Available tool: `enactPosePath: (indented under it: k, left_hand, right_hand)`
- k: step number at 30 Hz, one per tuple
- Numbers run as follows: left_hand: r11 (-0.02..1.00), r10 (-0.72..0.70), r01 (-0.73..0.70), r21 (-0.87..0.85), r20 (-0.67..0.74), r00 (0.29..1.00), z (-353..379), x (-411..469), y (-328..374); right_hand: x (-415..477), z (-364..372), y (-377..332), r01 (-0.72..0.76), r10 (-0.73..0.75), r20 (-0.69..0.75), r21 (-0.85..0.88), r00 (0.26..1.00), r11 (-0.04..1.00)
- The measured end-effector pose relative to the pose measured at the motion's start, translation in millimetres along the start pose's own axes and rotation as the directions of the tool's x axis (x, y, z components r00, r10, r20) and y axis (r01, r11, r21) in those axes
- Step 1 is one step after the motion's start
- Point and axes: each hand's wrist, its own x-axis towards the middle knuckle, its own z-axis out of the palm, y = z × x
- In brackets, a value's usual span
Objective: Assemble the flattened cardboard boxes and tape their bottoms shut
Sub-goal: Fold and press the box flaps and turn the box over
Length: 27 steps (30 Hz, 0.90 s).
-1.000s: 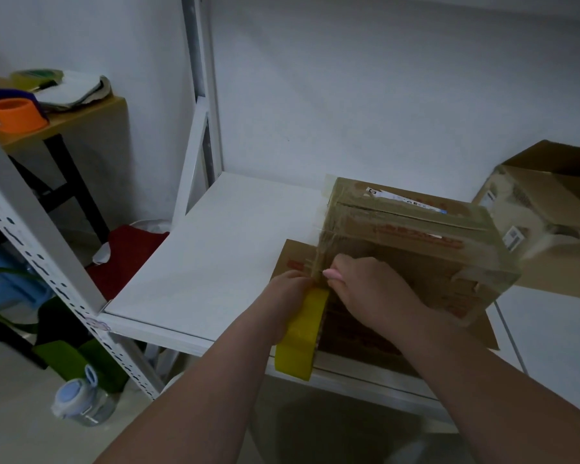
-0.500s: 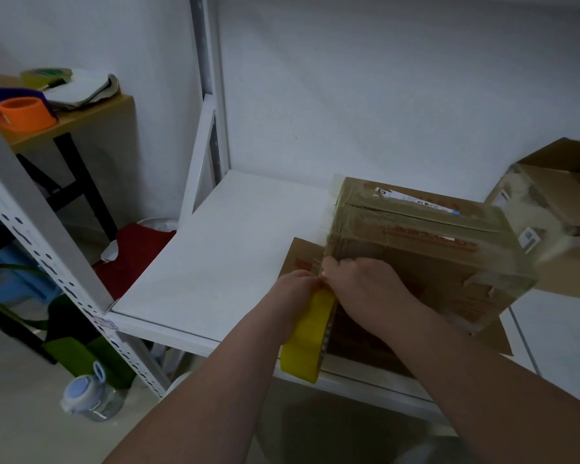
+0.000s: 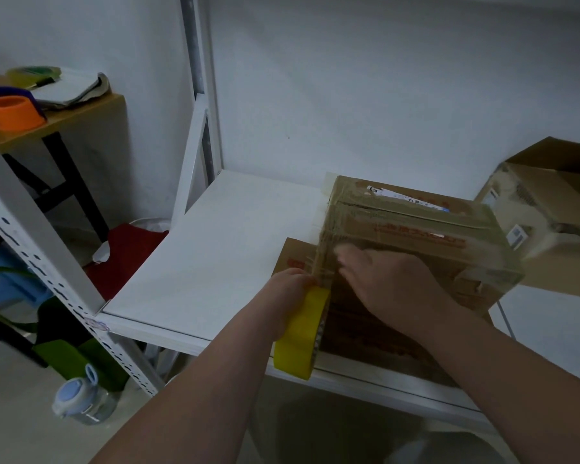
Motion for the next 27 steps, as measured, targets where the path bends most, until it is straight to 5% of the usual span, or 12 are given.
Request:
enactPosePath:
  k: [5,10,17,27]
  left_hand:
    - [1.0,-0.017,0.017,0.003,0.006,1.0,-1,0,1]
    - [1.0,-0.013,0.013,0.011,0.006,1.0,-4,3,0]
    - [1.0,-0.01,0.01,0.013,0.032,0.999,-7,4,-2]
    - [0.994,-0.033,0.028,0.107,0.047,0.998,-11,2,-7]
  right_hand:
    - [33,-18,8,-0.293,0.305,-0.068,0.149,0.95,0.945]
    - [46,4,17,-0.31,0.3,0.099,0.103,0.949,0.945]
    - [41,20,15,-0.273,0.272,-0.022,-0.013,0.962,0.962]
    - [43,21,0,-0.291,0.306,0.049,-0.197,0.951,0.936]
